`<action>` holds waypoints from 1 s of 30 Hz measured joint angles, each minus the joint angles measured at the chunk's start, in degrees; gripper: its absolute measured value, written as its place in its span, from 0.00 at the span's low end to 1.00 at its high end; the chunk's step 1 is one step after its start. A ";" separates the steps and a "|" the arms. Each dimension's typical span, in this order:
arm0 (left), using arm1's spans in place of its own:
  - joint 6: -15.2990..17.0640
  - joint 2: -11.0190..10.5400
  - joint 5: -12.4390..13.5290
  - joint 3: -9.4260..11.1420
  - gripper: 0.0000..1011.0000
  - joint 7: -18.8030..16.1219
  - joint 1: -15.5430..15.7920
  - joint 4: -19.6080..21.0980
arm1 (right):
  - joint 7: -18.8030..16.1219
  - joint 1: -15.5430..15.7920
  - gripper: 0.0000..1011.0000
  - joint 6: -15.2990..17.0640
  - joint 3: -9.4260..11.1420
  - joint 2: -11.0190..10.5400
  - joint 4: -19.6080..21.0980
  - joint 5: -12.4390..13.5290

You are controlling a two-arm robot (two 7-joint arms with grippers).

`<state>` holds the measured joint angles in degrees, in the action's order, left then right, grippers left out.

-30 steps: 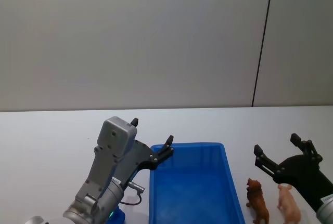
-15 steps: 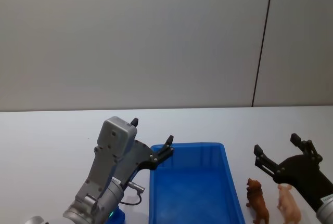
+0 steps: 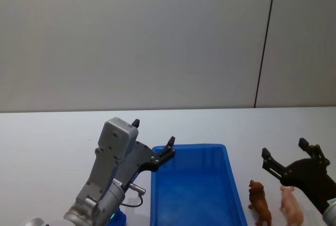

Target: Pick up the two dolls from the table and place them into the box.

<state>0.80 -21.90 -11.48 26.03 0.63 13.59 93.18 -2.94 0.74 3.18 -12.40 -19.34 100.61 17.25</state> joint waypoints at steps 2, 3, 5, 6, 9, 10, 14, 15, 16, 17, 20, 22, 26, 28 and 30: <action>0.00 0.00 0.00 0.00 0.99 0.00 0.00 0.00 | 0.59 -0.01 0.99 0.74 0.14 0.03 -0.23 0.22; 0.00 0.00 0.00 0.00 0.99 0.00 0.00 0.00 | 0.77 -0.02 0.99 0.97 0.19 0.04 -0.30 0.28; 0.00 0.00 0.00 0.00 0.99 0.00 0.00 0.00 | 1.48 -0.03 0.99 1.83 0.34 0.09 -0.57 0.50; 0.00 0.00 0.00 0.00 0.99 0.00 0.00 0.00 | 1.88 -0.03 0.99 2.41 0.42 0.13 -0.78 0.61; 0.00 0.00 0.00 0.00 0.99 0.00 0.00 0.00 | 2.63 -0.03 0.99 3.40 0.53 0.22 -1.12 0.73; 0.00 0.00 0.00 0.00 0.99 0.00 0.00 0.00 | 3.08 -0.03 0.99 4.05 0.57 0.26 -1.35 0.77; 0.00 0.00 0.00 0.00 0.99 0.00 0.00 0.00 | 4.01 0.05 0.99 5.57 0.66 0.43 -1.93 0.81; 0.00 0.00 0.00 0.00 0.99 0.00 0.00 0.00 | 4.11 0.07 0.99 5.73 0.66 0.46 -2.05 0.81; 0.00 0.00 0.00 0.00 0.99 0.00 0.00 0.00 | 4.40 0.14 0.99 6.29 0.67 0.52 -2.26 0.81; 0.00 0.00 0.00 0.00 0.99 0.00 0.00 0.00 | 4.58 0.18 0.99 6.53 0.67 0.57 -2.39 0.81; 0.00 0.00 0.00 0.00 0.99 0.00 0.00 0.00 | 5.12 0.39 0.99 7.53 0.65 0.69 -2.72 0.72; 0.00 0.00 0.00 0.00 0.99 0.00 0.00 0.00 | 5.47 0.59 0.99 8.10 0.60 0.78 -2.92 0.62; 0.00 0.00 0.00 0.00 0.99 0.00 0.00 0.00 | 6.01 0.97 0.99 9.15 0.50 0.93 -3.15 0.37; 0.00 0.00 0.00 0.00 0.99 0.00 0.00 0.00 | 6.20 1.11 0.99 9.48 0.47 0.98 -3.24 0.30; 0.00 0.00 0.00 0.00 0.99 -0.01 0.00 0.00 | 6.50 1.33 0.99 10.12 0.39 1.08 -3.39 0.21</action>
<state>0.80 -21.89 -11.48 26.03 0.62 13.58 93.18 3.56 2.07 13.30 -12.01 -18.26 97.23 17.45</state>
